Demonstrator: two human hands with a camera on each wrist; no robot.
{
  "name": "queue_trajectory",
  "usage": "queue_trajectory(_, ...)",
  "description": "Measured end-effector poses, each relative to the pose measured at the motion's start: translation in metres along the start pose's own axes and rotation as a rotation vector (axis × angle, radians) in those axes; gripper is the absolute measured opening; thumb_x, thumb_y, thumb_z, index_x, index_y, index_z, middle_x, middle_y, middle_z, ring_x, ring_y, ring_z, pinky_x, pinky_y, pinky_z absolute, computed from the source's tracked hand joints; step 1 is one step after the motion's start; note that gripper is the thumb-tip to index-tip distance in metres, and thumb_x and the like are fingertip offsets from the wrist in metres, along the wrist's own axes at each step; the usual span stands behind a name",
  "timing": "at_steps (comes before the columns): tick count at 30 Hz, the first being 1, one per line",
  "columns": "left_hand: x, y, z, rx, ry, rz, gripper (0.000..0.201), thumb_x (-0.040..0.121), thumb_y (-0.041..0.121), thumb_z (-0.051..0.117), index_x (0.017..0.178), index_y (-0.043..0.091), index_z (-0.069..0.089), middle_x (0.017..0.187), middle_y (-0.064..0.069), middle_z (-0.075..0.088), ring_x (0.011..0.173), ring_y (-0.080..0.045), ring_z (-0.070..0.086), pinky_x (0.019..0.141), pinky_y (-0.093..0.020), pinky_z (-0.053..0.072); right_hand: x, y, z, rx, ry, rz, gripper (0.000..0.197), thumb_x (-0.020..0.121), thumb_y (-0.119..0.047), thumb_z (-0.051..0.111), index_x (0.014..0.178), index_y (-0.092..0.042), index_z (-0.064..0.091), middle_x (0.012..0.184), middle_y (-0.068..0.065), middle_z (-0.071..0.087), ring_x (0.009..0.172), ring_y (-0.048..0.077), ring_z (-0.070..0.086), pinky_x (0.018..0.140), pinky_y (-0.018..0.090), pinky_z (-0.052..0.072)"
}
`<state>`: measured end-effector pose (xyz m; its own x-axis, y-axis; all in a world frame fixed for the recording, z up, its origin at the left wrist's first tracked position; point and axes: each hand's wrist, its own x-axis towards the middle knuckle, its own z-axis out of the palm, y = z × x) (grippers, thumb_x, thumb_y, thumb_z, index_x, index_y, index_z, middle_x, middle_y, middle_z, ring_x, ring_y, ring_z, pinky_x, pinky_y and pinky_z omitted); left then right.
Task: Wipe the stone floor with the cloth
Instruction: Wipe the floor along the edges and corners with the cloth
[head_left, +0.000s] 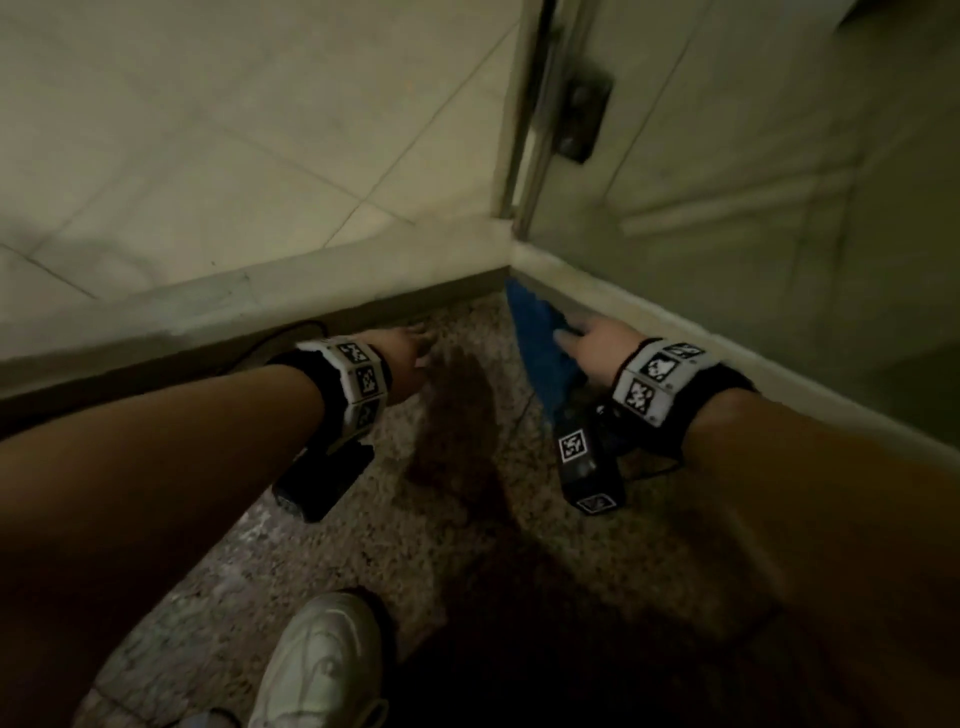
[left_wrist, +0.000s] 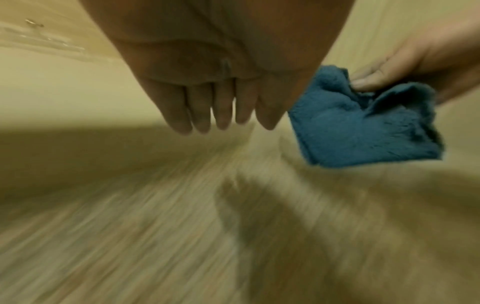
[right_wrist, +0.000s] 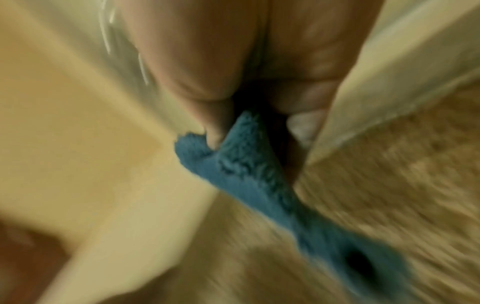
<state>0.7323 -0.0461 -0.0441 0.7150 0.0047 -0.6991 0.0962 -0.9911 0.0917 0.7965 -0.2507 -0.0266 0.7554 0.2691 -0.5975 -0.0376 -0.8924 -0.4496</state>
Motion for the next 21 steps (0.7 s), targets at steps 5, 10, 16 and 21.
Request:
queue_trajectory(5, -0.053, 0.049, -0.084, -0.203, 0.188, 0.025, 0.059, 0.098, 0.046, 0.038, 0.151, 0.025, 0.022, 0.156, -0.002, 0.024, 0.141, -0.023, 0.027, 0.112, -0.031, 0.024, -0.054, -0.001, -0.065, 0.69, 0.021, -0.051, 0.033, 0.1, -0.007, 0.041, 0.132, 0.0, 0.048, 0.13, 0.019, 0.053, 0.123, 0.035, 0.048, 0.109, 0.045, 0.035)
queue_trajectory(10, -0.105, 0.094, -0.137, -0.348, 0.325, 0.137, 0.058, 0.095, 0.051, 0.043, 0.147, 0.027, 0.032, 0.149, 0.001, 0.039, 0.136, -0.017, 0.036, 0.109, -0.025, 0.025, -0.102, 0.012, -0.108, 1.071, -0.051, -0.143, 0.024, 0.101, -0.006, 0.034, 0.106, -0.008, 0.056, 0.087, 0.003, 0.069, 0.079, 0.016, 0.065, 0.073, 0.024, 0.054)
queue_trajectory(16, -0.121, 0.14, -0.137, -0.565, 0.469, 0.269, 0.042, 0.095, 0.031, 0.054, 0.136, 0.021, 0.052, 0.135, 0.003, 0.055, 0.125, -0.012, 0.048, 0.09, -0.01, 0.028, -0.128, 0.035, -0.124, 1.129, -0.051, -0.207, 0.025, 0.1, -0.004, 0.033, 0.108, -0.004, 0.056, 0.086, 0.004, 0.068, 0.08, 0.016, 0.064, 0.075, 0.022, 0.053)
queue_trajectory(21, -0.123, 0.137, -0.131, -0.64, 0.467, 0.252, 0.035, 0.091, 0.03, 0.062, 0.124, 0.018, 0.062, 0.118, 0.0, 0.065, 0.11, -0.013, 0.058, 0.093, -0.018, 0.038, -0.138, 0.04, -0.126, 1.095, -0.027, -0.221, 0.026, 0.1, -0.005, 0.033, 0.108, -0.005, 0.058, 0.095, 0.004, 0.067, 0.084, 0.017, 0.063, 0.073, 0.021, 0.054)
